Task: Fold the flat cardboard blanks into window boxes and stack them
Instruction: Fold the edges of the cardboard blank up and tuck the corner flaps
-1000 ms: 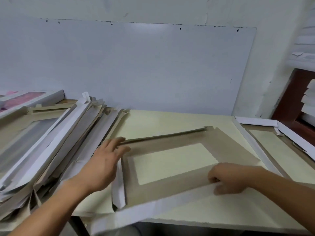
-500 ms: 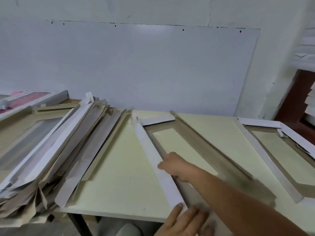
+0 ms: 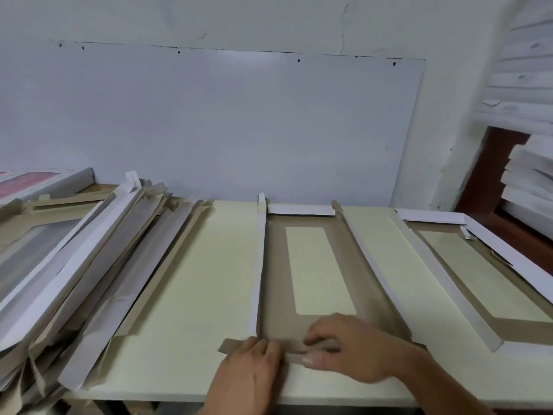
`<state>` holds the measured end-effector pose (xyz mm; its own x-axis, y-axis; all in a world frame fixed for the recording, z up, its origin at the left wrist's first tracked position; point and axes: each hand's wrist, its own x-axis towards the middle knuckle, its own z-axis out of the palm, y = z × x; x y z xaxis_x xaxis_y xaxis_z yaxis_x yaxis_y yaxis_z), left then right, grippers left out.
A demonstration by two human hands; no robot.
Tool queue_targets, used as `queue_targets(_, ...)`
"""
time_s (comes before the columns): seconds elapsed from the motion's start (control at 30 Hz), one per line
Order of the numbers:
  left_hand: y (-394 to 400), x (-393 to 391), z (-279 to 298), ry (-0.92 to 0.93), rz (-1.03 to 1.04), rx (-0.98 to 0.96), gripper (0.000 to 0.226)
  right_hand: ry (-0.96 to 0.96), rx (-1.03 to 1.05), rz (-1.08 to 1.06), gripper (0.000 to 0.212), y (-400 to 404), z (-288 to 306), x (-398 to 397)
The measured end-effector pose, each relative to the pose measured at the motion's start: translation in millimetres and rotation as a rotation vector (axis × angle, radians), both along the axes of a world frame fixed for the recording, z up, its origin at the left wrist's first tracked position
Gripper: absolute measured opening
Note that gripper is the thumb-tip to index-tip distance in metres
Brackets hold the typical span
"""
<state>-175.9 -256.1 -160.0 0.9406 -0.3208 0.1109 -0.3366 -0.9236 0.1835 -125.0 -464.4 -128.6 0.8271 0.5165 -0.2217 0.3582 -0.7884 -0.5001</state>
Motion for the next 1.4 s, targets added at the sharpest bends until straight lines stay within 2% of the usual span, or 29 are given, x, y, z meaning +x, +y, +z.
queue_targets(0.1, -4, 6, -5, -0.034, 0.08, 0.002, 0.017, -0.078, -0.064, -0.151, 0.042, -33, -3, -27)
queue_targets(0.2, -12, 13, -7, -0.085, 0.143, 0.009, 0.028, -0.242, -0.131, -0.297, 0.022, -45, -12, -38)
queue_targets(0.3, -20, 15, -3, -0.086, 0.188, 0.125, 0.037, -0.377, -0.087, -0.379, 0.032, -40, -22, -37)
queue_targets(0.37, -25, 14, 3, -0.13, 0.182, 0.12, 0.038, -0.441, -0.1, -0.334, 0.038, -35, -31, -33)
queue_targets(0.47, -31, 6, -5, -0.361, -0.046, 0.019, 0.011, -0.486, -0.056, -0.241, 0.044, -25, -43, -34)
queue_targets(0.53, -33, 5, -21, -0.362, -0.238, 0.014, 0.025, -0.619, -0.041, -0.15, 0.043, -16, -52, -39)
queue_targets(0.57, -33, 3, -27, -0.33, -0.284, 0.05, 0.034, -0.652, -0.1, -0.113, 0.042, -9, -53, -42)
queue_targets(0.63, -31, 1, -38, -0.252, -0.272, 0.166, 0.069, -0.57, -0.239, -0.133, 0.045, -2, -54, -50)
queue_targets(0.67, -29, 1, -42, -0.205, -0.241, 0.213, 0.09, -0.491, -0.293, -0.163, 0.056, -3, -56, -51)
queue_targets(0.7, -27, -2, -43, -0.153, -0.222, 0.255, 0.102, -0.424, -0.345, -0.176, 0.069, -8, -57, -53)
queue_targets(0.73, -24, -2, -44, -0.185, -0.221, 0.27, 0.104, -0.396, -0.38, -0.164, 0.081, -14, -58, -53)
queue_targets(0.77, -21, -4, -42, -0.188, -0.205, 0.258, 0.102, -0.405, -0.354, -0.139, 0.087, -20, -61, -50)
queue_targets(0.87, -24, -4, -39, -0.239, -0.181, 0.237, 0.095, -0.315, -0.336, -0.15, 0.083, -42, -66, -48)
queue_targets(1.03, -30, 3, -24, -0.28, -0.212, 0.264, 0.04, -0.402, -0.269, -0.166, 0.065, -56, -66, -54)
queue_targets(1.13, -27, 5, -8, -0.248, -0.248, 0.249, 0.009, -0.612, -0.121, -0.115, 0.037, -54, -58, -58)
queue_targets(1.17, -25, 5, 0, -0.166, -0.243, 0.264, 0.009, -0.691, -0.082, -0.093, 0.027, -52, -58, -57)
queue_targets(1.2, -24, 7, 6, -0.065, -0.22, 0.29, 0.011, -0.695, -0.057, -0.076, 0.018, -50, -56, -56)
queue_targets(1.27, -23, 15, 11, -0.018, -0.149, 0.282, 0.013, -0.633, -0.04, -0.118, 0.009, -44, -48, -49)
queue_targets(1.4, -32, 25, 11, -0.12, -0.029, 0.16, 0.025, -0.511, -0.063, -0.291, 0.039, -33, -48, -29)
